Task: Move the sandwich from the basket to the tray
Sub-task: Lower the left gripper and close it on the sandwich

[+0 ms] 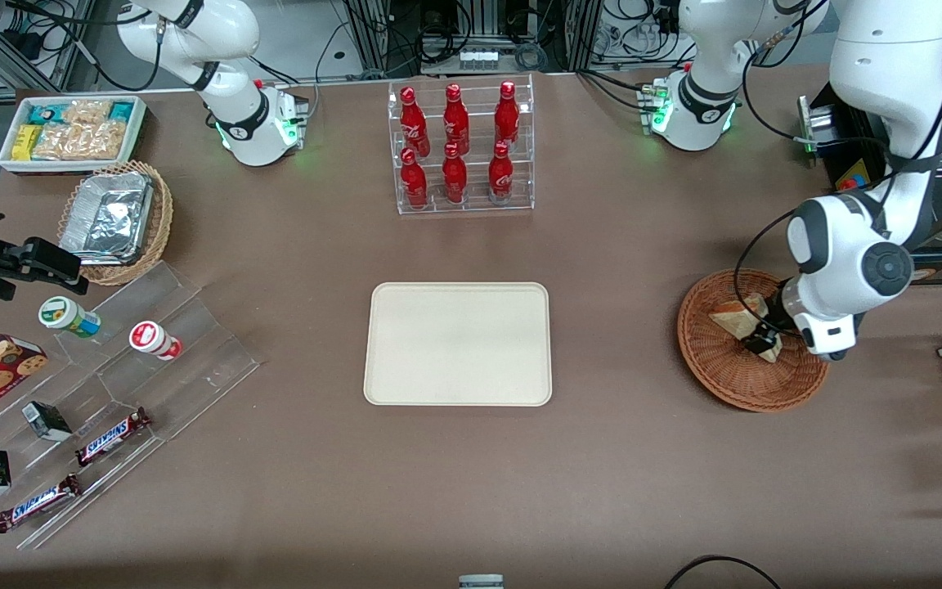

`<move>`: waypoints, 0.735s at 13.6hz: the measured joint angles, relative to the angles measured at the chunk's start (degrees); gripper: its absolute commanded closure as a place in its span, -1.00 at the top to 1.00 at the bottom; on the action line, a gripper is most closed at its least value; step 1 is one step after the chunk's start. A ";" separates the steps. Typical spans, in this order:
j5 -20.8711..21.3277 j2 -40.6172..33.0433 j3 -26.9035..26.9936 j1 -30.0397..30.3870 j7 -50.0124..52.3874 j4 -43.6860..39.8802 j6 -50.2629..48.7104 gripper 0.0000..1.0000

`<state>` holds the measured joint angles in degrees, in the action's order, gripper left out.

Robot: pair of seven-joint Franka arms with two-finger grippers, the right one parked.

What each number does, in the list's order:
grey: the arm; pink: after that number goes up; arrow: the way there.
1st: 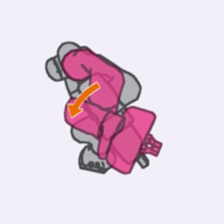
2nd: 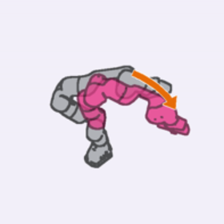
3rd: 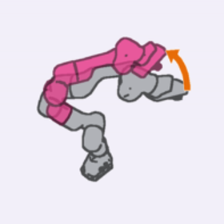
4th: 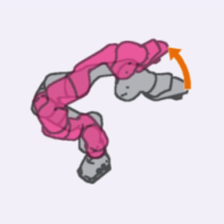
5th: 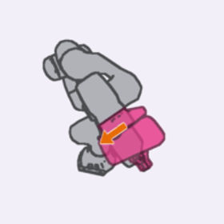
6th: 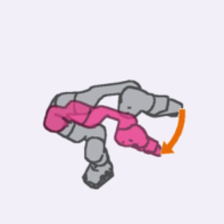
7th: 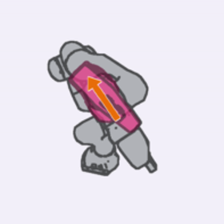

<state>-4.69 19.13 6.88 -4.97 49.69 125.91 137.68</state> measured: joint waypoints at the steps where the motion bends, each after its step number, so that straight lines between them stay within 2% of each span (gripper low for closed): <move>1: 0.00 0.42 -0.03 -0.22 0.00 0.01 0.00 0.65; 2: 0.00 0.65 -0.01 -0.21 0.00 0.02 -0.03 0.23; 3: 0.05 0.69 0.02 -0.17 -0.04 0.01 -0.11 0.12; 6: 0.13 0.53 0.17 -0.05 -3.14 -0.12 -1.44 -0.02; 10: 0.13 -1.79 0.48 0.06 -6.64 -3.36 -8.78 -0.11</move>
<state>-4.56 17.34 7.35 -4.91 43.05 122.56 128.91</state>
